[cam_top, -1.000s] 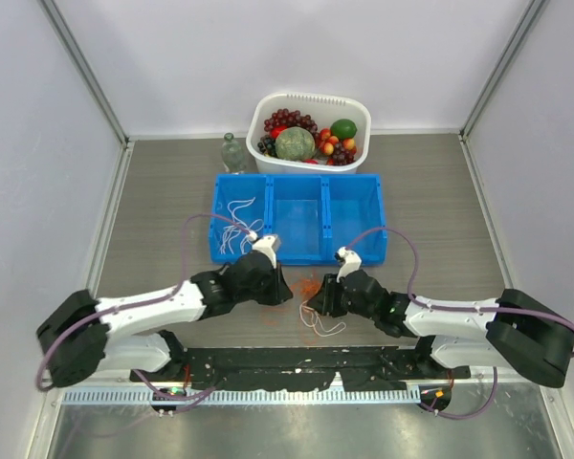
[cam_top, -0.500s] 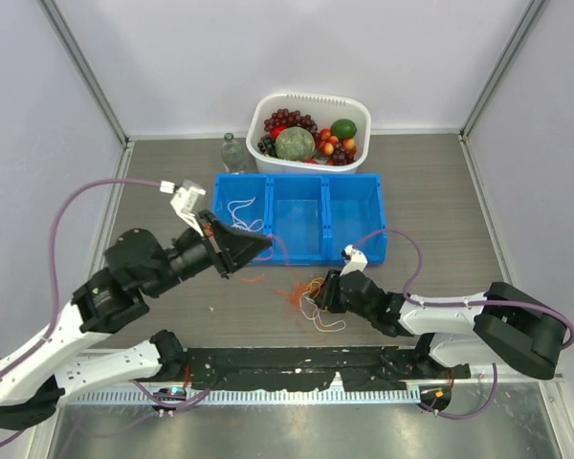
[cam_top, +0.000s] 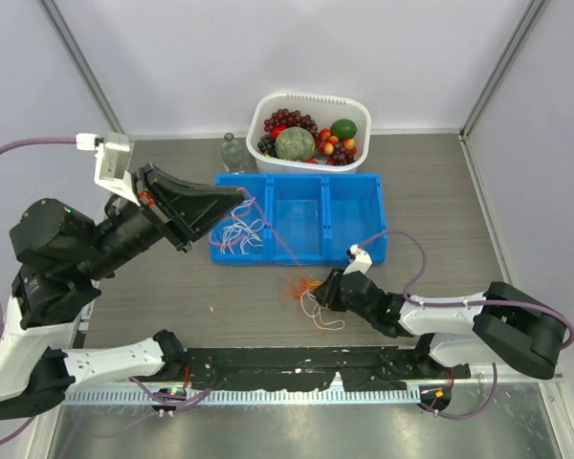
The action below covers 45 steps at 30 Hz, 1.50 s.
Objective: Untangle the cables
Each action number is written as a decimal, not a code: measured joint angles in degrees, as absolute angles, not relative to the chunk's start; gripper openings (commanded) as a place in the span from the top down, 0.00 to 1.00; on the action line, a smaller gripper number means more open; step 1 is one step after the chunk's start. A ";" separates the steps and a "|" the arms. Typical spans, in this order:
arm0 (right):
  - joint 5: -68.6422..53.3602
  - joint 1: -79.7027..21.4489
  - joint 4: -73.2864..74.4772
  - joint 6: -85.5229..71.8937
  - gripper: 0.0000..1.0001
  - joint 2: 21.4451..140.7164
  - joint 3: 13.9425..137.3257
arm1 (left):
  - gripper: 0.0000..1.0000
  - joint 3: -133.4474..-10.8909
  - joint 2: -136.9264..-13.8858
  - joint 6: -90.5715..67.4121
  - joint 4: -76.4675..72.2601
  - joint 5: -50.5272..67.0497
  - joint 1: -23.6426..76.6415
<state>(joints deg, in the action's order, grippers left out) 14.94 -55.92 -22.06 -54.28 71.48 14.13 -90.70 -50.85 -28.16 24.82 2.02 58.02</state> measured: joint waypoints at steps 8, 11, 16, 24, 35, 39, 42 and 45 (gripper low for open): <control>15.64 -55.92 -22.00 -54.30 0.64 71.29 13.98 | 1.00 -105.71 -57.06 -24.16 29.08 2.63 58.02; 15.68 -55.92 -22.74 -54.13 0.64 71.79 13.98 | 1.00 -112.66 -60.20 -22.79 29.91 2.57 58.02; 15.79 -55.92 -24.25 -54.13 0.64 72.75 13.98 | 1.00 -122.43 -64.93 -20.45 31.62 2.09 58.02; 15.64 -55.92 -25.36 -54.00 0.57 73.19 13.82 | 1.00 -134.52 -72.93 -17.96 33.76 -3.31 58.02; 11.00 -55.99 -14.63 -47.37 0.38 67.57 16.45 | 1.00 -130.06 -74.30 -18.35 32.21 -10.17 58.02; 9.56 -56.71 -0.32 -42.54 0.29 58.08 20.60 | 1.00 -128.97 -74.43 -19.25 32.14 -10.20 58.02; 8.78 -56.95 7.81 -37.60 0.26 48.88 25.21 | 1.00 -128.97 -74.37 -19.64 32.08 -9.56 58.02; 8.64 -56.95 11.92 -32.16 0.25 44.18 30.76 | 1.00 -128.97 -74.00 -20.62 31.99 -8.78 58.02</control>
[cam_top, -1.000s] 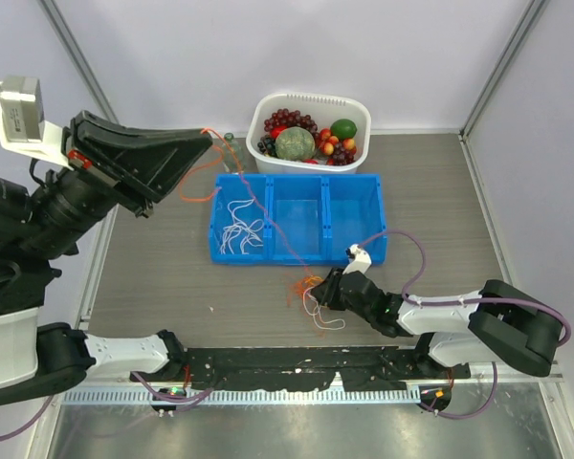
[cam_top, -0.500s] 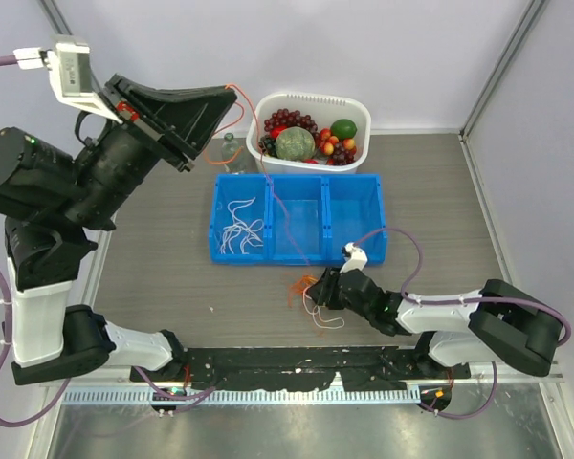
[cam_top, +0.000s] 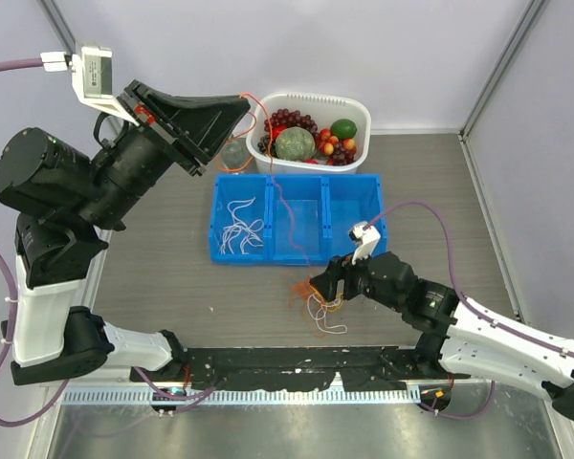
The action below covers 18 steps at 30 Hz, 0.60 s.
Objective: Untangle the cables
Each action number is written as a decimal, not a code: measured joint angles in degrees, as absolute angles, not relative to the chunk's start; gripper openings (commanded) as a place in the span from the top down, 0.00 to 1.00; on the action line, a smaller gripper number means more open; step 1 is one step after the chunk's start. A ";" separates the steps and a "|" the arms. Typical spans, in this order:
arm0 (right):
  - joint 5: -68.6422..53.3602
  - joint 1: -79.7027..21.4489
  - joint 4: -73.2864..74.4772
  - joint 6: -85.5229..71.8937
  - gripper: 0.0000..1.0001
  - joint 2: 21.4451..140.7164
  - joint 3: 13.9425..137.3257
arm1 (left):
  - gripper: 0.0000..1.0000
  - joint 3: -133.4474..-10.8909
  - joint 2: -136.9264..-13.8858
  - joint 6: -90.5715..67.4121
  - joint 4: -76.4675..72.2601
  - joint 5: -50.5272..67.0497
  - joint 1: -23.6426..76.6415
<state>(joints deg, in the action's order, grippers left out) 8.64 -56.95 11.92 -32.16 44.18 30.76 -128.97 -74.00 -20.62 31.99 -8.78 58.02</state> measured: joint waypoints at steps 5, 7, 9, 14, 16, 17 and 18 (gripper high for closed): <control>6.24 -56.95 9.23 -23.22 0.25 45.58 34.04 | 1.00 -128.97 -73.03 -21.74 31.94 -7.75 58.02; 6.07 -56.97 7.27 -20.64 0.27 48.51 34.15 | 1.00 -129.03 -72.71 -22.17 31.97 -7.46 58.02; 6.35 -57.01 5.32 -18.65 0.32 52.66 34.30 | 1.00 -129.45 -72.62 -22.46 31.99 -7.35 58.02; 6.26 -57.04 0.97 -16.08 0.93 59.16 34.28 | 1.00 -129.58 -72.18 -23.38 32.03 -6.90 58.02; 6.26 -57.04 -0.49 -15.40 0.99 59.51 34.35 | 1.00 -129.34 -71.72 -23.59 32.05 -6.85 58.02; 6.57 -57.04 -0.43 -15.55 0.99 59.35 34.70 | 1.00 -128.66 -71.20 -23.62 31.97 -6.87 58.02; 7.01 -57.06 0.40 -15.66 0.99 59.11 35.57 | 1.00 -127.42 -70.30 -23.62 31.88 -6.92 58.02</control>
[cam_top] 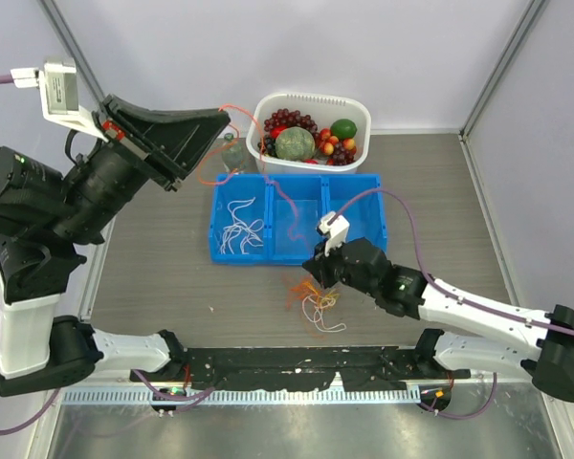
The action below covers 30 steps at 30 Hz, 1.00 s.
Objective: Untangle the cables
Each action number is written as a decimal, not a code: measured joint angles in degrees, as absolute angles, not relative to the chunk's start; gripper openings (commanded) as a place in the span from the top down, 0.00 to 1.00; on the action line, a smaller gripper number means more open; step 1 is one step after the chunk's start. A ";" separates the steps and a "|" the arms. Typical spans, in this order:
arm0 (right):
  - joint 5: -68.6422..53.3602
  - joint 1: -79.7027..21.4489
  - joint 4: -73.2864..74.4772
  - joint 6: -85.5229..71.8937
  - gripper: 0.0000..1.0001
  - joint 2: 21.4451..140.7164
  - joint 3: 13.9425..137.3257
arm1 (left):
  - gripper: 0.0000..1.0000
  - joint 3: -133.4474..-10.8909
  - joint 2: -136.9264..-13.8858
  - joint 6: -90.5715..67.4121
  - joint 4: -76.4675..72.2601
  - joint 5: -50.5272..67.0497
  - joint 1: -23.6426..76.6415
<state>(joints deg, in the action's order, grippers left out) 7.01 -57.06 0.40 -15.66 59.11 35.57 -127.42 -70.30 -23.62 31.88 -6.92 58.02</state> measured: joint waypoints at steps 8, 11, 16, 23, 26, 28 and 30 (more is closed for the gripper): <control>6.24 -57.06 9.52 -15.99 0.99 51.70 55.53 | 1.00 -105.73 -59.07 -24.03 29.89 -12.47 58.02; 6.07 -57.04 8.91 -16.43 0.99 50.06 61.54 | 1.00 -99.20 -56.51 -25.08 29.67 -14.96 58.02; 7.03 -57.04 7.77 -18.70 0.99 48.01 52.80 | 1.00 -97.95 -56.99 -25.82 30.13 -16.29 58.02; 6.44 -57.06 10.72 -21.19 0.99 51.18 35.29 | 1.00 -109.08 -61.04 -25.87 31.18 -15.03 58.02; 6.72 -57.06 9.04 -21.45 0.99 51.07 32.73 | 1.00 -113.54 -62.41 -25.41 30.85 -14.39 58.02; 6.68 -57.04 6.72 -21.63 0.96 52.75 32.69 | 1.00 -116.09 -63.09 -25.23 30.79 -13.74 58.02; 6.52 -57.06 5.15 -21.67 0.90 54.26 32.69 | 1.00 -117.86 -63.42 -25.15 30.63 -13.28 58.02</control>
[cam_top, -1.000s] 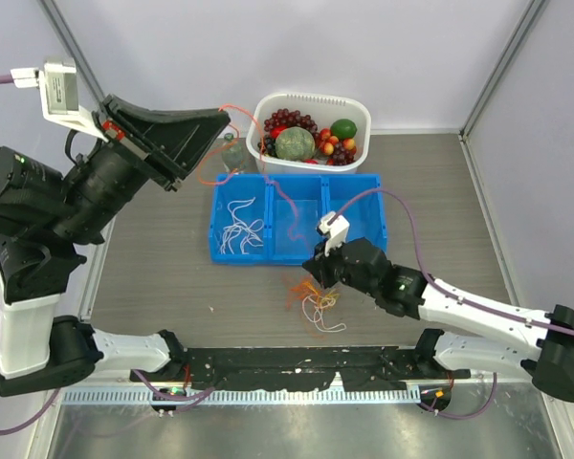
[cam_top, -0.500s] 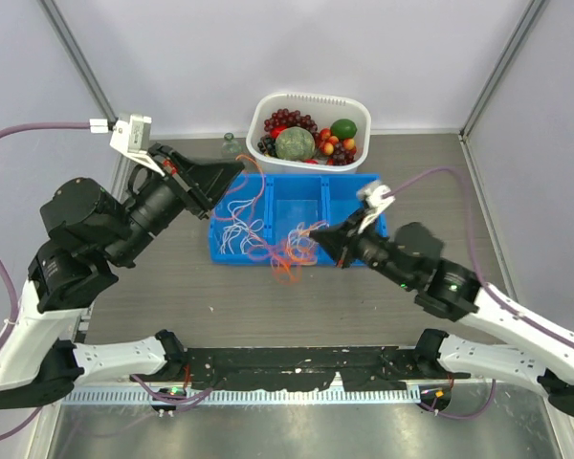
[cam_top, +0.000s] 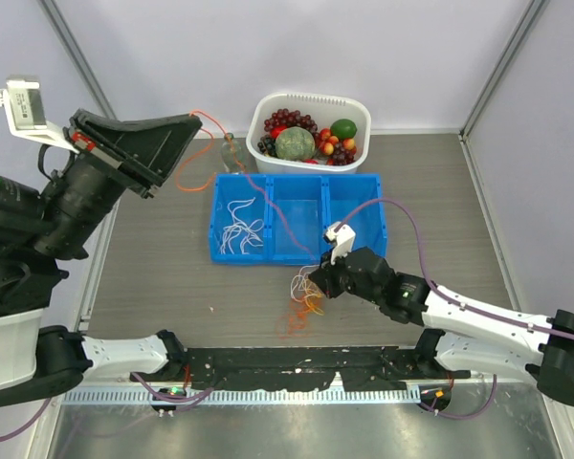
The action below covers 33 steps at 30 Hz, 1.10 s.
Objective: Untangle the cables
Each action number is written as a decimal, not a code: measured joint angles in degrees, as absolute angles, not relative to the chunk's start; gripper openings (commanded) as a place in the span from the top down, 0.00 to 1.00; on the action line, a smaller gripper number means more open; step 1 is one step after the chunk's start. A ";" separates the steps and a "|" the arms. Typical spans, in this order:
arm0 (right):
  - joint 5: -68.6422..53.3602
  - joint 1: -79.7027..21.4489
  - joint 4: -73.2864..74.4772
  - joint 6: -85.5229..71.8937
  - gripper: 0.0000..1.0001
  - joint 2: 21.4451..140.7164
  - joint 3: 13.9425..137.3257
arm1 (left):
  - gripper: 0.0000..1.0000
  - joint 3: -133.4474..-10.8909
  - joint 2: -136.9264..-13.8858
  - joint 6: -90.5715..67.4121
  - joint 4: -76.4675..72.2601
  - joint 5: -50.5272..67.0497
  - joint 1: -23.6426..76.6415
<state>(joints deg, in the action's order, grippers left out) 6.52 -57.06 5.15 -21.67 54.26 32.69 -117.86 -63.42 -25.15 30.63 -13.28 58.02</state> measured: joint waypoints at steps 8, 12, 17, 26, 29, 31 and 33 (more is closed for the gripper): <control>9.30 -57.06 -8.05 -25.15 0.85 59.55 27.59 | 1.00 -121.89 -64.97 -25.63 29.36 -10.83 58.02; 9.65 -57.06 -16.56 -28.27 0.85 65.76 22.76 | 1.00 -129.58 -68.03 -25.67 28.69 -10.44 58.02; 8.40 -57.06 -24.05 -31.38 0.84 74.98 19.75 | 1.00 -137.62 -71.07 -24.75 27.35 -12.38 58.02; 8.38 -57.06 -28.84 -34.35 0.63 76.82 16.60 | 1.00 -138.45 -68.45 -22.55 23.35 -16.60 58.02; 8.21 -57.06 -25.98 -34.48 0.50 73.38 16.51 | 1.00 -136.00 -66.70 -22.52 22.33 -16.80 58.02; 7.84 -57.06 -22.70 -34.09 0.47 68.88 16.95 | 1.00 -134.19 -66.06 -22.52 22.28 -17.02 58.02; 7.35 -57.06 -17.47 -33.01 0.43 63.05 18.98 | 1.00 -132.07 -65.80 -22.55 22.35 -17.34 58.02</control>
